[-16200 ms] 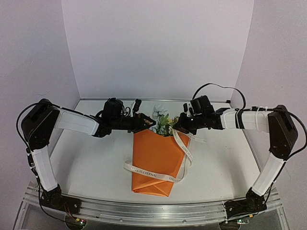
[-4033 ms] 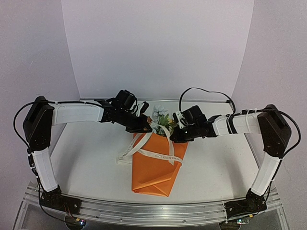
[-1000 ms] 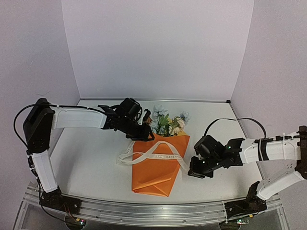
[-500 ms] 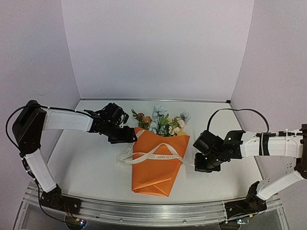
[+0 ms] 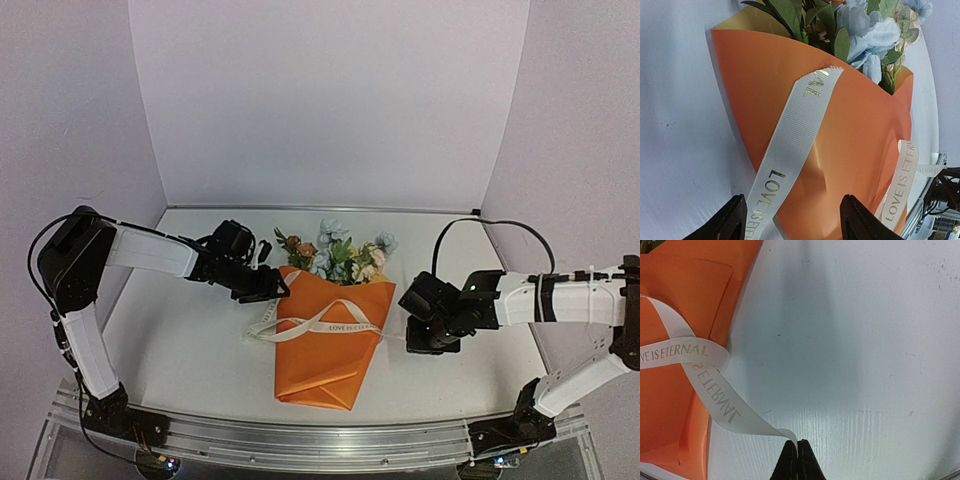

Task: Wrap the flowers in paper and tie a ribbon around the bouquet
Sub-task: Cross the ribbon over the folded bouquet, then tie the ribbon around the folded bouquet.

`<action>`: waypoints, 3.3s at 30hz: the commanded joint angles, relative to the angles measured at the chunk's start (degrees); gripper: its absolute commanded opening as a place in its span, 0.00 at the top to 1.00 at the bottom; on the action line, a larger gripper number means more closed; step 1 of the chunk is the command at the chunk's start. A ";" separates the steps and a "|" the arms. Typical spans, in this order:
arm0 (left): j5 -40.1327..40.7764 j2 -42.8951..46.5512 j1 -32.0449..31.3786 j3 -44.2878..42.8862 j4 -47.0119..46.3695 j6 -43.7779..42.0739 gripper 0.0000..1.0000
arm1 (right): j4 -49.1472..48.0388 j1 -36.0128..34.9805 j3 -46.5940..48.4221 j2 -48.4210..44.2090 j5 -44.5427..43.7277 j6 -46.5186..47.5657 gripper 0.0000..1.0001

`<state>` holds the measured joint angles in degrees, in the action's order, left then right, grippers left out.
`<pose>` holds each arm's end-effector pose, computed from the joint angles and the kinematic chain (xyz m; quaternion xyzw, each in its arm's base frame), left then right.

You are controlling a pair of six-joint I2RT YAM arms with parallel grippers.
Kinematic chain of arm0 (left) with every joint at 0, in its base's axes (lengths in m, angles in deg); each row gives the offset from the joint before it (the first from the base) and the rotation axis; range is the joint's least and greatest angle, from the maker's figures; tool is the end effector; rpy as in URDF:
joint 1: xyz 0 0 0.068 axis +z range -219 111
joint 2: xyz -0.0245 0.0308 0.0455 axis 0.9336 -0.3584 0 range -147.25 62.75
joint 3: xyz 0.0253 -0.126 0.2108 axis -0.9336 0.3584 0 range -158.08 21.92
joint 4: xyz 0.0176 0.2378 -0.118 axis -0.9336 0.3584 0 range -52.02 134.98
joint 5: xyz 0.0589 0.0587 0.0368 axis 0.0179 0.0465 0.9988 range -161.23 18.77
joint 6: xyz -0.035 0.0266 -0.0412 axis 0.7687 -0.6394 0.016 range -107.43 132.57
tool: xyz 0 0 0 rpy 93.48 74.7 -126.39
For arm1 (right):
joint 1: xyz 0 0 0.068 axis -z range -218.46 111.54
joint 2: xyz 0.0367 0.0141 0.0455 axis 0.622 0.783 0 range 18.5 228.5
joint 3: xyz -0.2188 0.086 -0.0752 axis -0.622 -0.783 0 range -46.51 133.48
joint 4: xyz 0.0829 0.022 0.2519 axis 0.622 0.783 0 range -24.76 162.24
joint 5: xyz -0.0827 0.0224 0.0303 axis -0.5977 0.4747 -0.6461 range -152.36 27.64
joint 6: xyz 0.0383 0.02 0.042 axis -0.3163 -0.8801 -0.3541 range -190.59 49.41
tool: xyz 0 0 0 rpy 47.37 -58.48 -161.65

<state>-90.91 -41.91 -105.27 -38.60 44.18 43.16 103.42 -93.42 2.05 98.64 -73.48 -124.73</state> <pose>0.2935 -0.2340 0.1226 0.1038 0.9229 -0.3182 0.1903 0.1589 0.2115 0.1568 0.0101 0.9799 0.0871 0.1791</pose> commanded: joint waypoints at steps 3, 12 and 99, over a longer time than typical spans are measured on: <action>-3.40 -2.09 0.31 -0.52 -5.91 1.03 0.39 | 0.62 -0.17 2.68 1.32 -2.00 0.58 1.00; -3.95 -3.06 0.52 -1.29 -7.73 1.63 0.58 | 0.49 -0.15 2.29 0.87 -2.09 0.14 1.00; 35.13 9.25 9.67 -2.43 18.30 9.49 1.00 | 1.30 17.43 2.88 -0.15 -8.75 9.20 1.00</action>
<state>-56.84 -38.69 -100.16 -43.56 64.83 51.67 104.37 -79.54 3.58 96.99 -79.60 -115.71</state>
